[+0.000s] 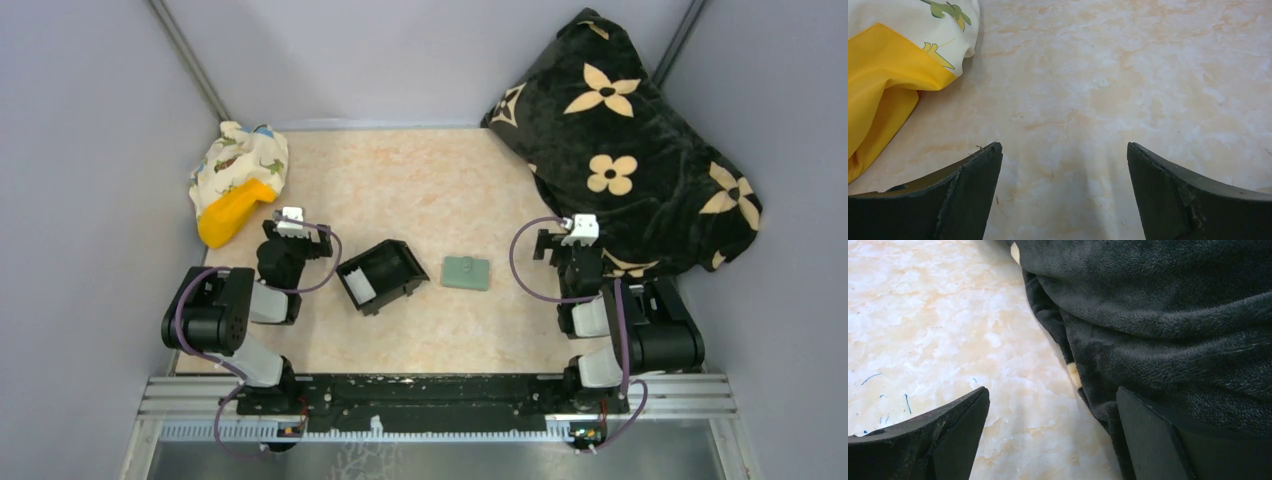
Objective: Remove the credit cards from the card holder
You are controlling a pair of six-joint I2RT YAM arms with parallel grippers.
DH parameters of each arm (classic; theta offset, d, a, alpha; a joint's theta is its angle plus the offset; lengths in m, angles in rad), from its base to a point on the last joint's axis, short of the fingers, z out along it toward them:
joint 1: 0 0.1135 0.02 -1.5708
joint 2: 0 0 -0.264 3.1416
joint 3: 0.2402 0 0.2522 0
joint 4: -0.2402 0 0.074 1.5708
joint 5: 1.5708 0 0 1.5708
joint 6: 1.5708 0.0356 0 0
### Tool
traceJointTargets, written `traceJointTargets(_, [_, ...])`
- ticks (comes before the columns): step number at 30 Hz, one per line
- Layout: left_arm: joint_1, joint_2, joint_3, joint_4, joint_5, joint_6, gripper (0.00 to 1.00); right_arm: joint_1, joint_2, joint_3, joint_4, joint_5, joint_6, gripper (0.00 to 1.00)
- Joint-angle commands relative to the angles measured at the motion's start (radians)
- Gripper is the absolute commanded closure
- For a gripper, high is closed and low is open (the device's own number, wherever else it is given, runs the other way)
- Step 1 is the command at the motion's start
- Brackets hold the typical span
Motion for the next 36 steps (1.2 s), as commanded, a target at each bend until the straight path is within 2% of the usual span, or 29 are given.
traceJointTargets(1, [0.006,0.010,-0.006,0.039,0.016,0.011,0.01,-0.004,-0.004,0.028,0.037,-0.011,0.006,0.01])
traceJointTargets(14, [0.006,-0.005,0.003,0.009,-0.006,0.005,0.01,-0.018,-0.011,0.039,0.008,-0.024,0.016,0.01])
traceJointTargets(16, [0.006,-0.075,0.029,-0.096,-0.052,-0.011,0.01,-0.017,-0.051,0.061,-0.078,-0.054,0.002,0.01])
traceJointTargets(18, [0.006,-0.154,0.051,-0.219,-0.070,-0.038,0.01,0.003,-0.126,0.135,-0.290,-0.067,-0.013,0.01])
traceJointTargets(20, [0.006,-0.201,0.038,-0.199,-0.017,0.003,0.01,0.018,-0.191,0.257,-0.552,-0.119,0.007,0.01])
traceJointTargets(24, [-0.013,-0.338,0.004,-0.165,-0.035,-0.084,0.01,0.024,-0.223,0.402,-0.690,-0.239,0.222,0.01])
traceJointTargets(26, [-0.037,-0.419,0.062,-0.287,-0.108,-0.213,0.01,0.058,-0.215,0.501,-0.852,-0.210,0.313,0.01])
traceJointTargets(28, [-0.087,-0.451,0.161,-0.509,-0.154,-0.294,0.01,0.147,-0.194,0.617,-0.998,-0.100,0.268,0.01])
traceJointTargets(30, [-0.175,-0.471,0.228,-0.635,-0.225,-0.300,0.01,0.243,-0.172,0.687,-1.060,0.046,0.197,0.01])
traceJointTargets(32, [-0.277,-0.503,0.254,-0.694,-0.316,-0.290,0.01,0.291,-0.155,0.727,-1.083,0.043,0.183,0.01])
traceJointTargets(36, [-0.385,-0.564,0.293,-0.832,-0.335,-0.333,0.01,0.338,-0.112,0.773,-1.107,-0.023,0.225,0.01])
